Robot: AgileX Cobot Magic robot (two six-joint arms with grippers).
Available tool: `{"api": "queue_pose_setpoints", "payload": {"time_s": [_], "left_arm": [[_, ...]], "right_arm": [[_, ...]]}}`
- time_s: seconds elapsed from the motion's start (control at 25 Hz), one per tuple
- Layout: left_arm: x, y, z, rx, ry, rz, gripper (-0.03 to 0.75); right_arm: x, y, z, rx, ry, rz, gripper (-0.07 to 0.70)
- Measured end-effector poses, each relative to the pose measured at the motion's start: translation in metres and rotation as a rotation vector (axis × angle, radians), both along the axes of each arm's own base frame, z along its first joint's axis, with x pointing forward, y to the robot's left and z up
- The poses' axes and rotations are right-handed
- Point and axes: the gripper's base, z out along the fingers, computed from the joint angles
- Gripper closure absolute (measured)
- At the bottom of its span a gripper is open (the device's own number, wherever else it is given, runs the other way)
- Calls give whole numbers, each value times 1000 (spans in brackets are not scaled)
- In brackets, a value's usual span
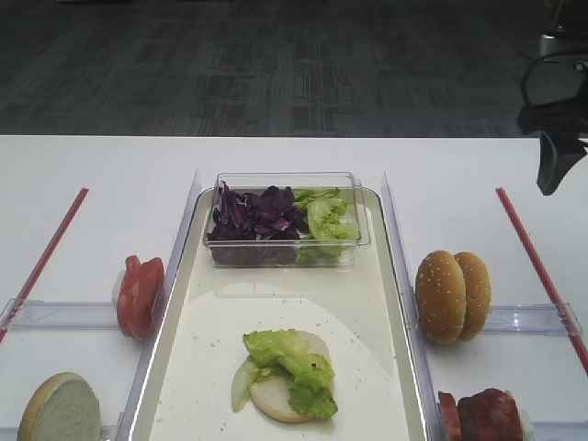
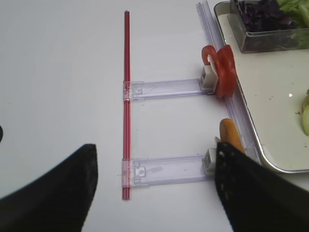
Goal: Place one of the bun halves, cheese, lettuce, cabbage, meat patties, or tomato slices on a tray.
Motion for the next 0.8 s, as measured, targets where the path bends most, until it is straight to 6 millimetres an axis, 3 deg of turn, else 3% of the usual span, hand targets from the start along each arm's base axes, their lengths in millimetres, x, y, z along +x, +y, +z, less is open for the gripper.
{"api": "queue_pose_setpoints", "payload": {"time_s": [0.44,0.8], "left_arm": [[0,0,0,1,0,0,244],[0,0,0,1,0,0,244]], "right_arm": [[-65,2,26,-1,-43,0,122],[-115,4,27,4,-57,-1,122]]}}
